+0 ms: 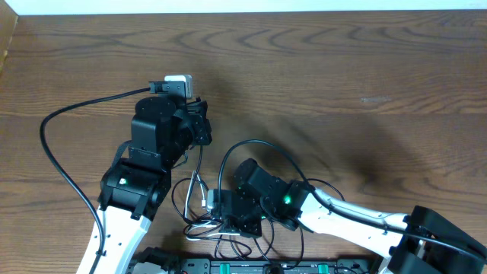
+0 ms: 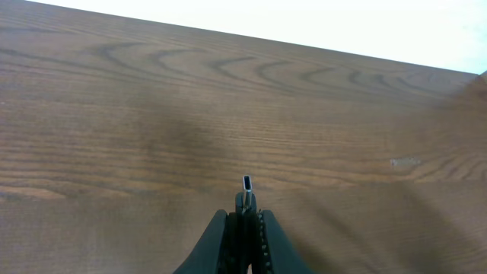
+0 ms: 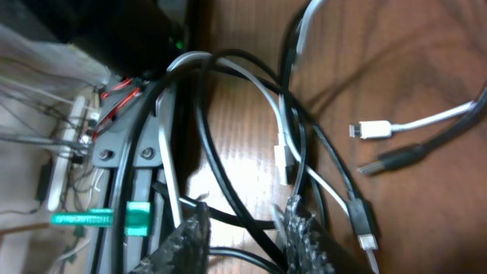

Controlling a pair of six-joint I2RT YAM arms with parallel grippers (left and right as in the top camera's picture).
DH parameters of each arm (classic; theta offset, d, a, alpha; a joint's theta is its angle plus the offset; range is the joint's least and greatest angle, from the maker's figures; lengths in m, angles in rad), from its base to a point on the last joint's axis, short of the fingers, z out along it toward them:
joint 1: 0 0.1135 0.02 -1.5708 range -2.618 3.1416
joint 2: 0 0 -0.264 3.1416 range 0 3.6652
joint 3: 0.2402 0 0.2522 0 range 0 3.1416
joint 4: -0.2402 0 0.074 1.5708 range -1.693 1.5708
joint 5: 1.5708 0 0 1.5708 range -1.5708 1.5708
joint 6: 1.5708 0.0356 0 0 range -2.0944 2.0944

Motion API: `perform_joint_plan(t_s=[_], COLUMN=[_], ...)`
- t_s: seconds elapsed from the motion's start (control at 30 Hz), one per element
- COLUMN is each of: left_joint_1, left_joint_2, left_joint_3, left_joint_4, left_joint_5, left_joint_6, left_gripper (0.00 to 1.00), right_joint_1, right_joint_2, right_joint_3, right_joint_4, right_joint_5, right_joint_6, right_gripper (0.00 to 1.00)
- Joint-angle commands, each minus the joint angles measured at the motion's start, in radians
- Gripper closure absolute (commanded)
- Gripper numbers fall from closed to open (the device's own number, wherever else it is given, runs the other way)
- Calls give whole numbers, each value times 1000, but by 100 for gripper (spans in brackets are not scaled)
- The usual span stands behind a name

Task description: Untangle cables

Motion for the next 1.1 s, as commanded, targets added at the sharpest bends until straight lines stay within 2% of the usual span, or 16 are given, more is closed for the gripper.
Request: perform_joint_plan(t_s=[0.0, 0.07, 0.17, 0.23, 0.27, 0.33, 0.37, 0.4, 0.47, 0.57, 0.77, 0.9, 1.07], left_joint_1=[5, 5, 5, 5, 5, 5, 5, 5, 5, 5, 5, 5, 5], left_joint_2=[-11, -11, -11, -11, -11, -11, -11, -11, -11, -11, -11, -11, -11], left_joint_3=[-1, -1, -1, -1, -1, -1, -1, -1, -1, -1, -1, -1, -1], left_joint_4=[-2, -2, -8, -13, -17, -17, -17, -17, -17, -17, -17, -17, -16], left_joint_5=[6, 6, 6, 6, 6, 6, 5, 5, 5, 5, 5, 5, 5], left_joint_6=[10, 10, 9, 10, 10, 10, 10, 10, 10, 10, 10, 10, 10], left_gripper=[92, 92, 92, 92, 92, 92, 92, 92, 92, 92, 92, 92, 92], right_joint_1=[35, 46, 42, 35, 26, 7, -8, -16, -27, -26, -26, 2, 38], right_joint_2=[2, 2, 2, 2, 2, 2, -2, -7, -40, -137, -348, -343, -267], right_joint_3=[5, 5, 5, 5, 5, 5, 5, 5, 13, 58, 138, 135, 134], right_joint_4=[5, 18, 42, 45, 44, 42, 40, 40, 23, -62, -391, -499, -491], right_joint_5=[-46, -10, 163, 327, 468, 597, 615, 612, 557, 449, 367, 290, 279], right_joint_6=[9, 12, 89, 148, 193, 241, 240, 241, 223, 206, 252, 264, 203], right_gripper=[82, 99, 99, 99, 99, 99, 55, 44, 11, 3, 1, 1, 1])
